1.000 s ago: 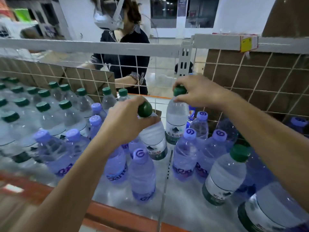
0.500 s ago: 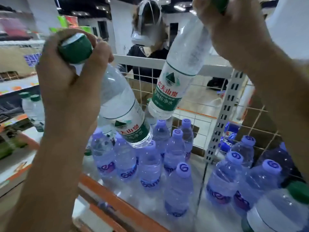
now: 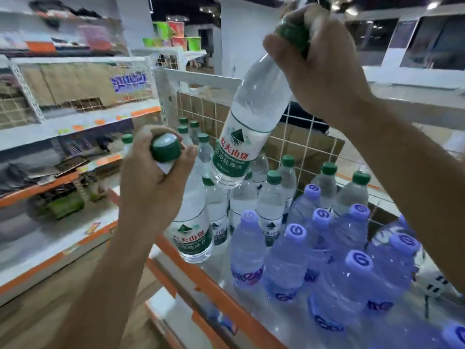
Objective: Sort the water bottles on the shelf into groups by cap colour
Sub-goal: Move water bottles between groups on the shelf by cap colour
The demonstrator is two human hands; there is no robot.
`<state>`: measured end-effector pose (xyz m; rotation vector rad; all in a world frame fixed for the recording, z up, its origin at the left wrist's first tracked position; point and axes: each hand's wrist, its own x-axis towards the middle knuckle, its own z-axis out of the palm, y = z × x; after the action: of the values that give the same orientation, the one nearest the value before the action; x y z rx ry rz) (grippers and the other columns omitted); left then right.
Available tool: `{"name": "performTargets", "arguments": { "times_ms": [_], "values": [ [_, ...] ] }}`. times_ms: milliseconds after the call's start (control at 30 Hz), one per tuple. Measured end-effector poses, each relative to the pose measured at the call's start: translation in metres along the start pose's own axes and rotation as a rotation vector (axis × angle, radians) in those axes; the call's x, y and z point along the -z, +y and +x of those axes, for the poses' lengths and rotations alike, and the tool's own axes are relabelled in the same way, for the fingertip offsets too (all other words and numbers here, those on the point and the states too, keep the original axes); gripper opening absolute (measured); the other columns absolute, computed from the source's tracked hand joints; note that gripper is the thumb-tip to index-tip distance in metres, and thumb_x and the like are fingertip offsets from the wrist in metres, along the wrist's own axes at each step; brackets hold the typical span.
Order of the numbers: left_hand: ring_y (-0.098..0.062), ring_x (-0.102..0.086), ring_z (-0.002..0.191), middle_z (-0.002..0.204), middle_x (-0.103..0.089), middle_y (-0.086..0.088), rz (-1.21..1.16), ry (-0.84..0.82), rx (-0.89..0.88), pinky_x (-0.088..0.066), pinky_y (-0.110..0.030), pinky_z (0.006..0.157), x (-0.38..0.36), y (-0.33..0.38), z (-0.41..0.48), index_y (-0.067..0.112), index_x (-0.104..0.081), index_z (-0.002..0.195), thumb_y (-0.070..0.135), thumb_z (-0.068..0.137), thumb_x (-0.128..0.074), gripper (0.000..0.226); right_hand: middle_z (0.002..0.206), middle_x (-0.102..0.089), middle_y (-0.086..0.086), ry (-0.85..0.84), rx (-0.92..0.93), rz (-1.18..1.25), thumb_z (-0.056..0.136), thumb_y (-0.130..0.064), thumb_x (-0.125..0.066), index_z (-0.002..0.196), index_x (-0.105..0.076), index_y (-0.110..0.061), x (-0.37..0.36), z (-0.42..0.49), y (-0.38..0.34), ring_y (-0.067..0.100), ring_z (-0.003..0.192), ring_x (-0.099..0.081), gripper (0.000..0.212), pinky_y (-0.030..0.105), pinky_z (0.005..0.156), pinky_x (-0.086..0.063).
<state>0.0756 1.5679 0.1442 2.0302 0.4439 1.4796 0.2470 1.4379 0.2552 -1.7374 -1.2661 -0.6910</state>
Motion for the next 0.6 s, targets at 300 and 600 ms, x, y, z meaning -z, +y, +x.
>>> {"name": "performTargets", "arguments": {
  "times_ms": [300,600],
  "values": [
    [0.009,-0.052,0.068,0.077,-0.05,0.015,0.092,-0.089,0.118,-0.039,-0.009,0.061,0.015,-0.083,0.014,0.01,-0.05,0.093,0.018,0.084,-0.066,0.021,0.092,-0.05,-0.002,-0.039,-0.039,0.077,0.091,-0.035,-0.057,0.106,-0.051,-0.01,-0.089,0.039,-0.021,0.01,0.084,-0.047,0.029,0.002,0.064,-0.034],
    [0.006,-0.053,0.073,0.084,-0.055,0.011,0.123,0.036,0.142,-0.043,-0.009,0.066,0.057,-0.141,0.059,0.014,-0.05,0.099,0.02,0.084,-0.067,0.024,0.095,-0.048,0.001,0.056,-0.122,0.221,0.093,-0.034,-0.053,0.098,-0.046,-0.014,-0.178,0.084,-0.023,0.01,0.088,-0.046,0.022,0.006,0.069,-0.035]
  ]
}}
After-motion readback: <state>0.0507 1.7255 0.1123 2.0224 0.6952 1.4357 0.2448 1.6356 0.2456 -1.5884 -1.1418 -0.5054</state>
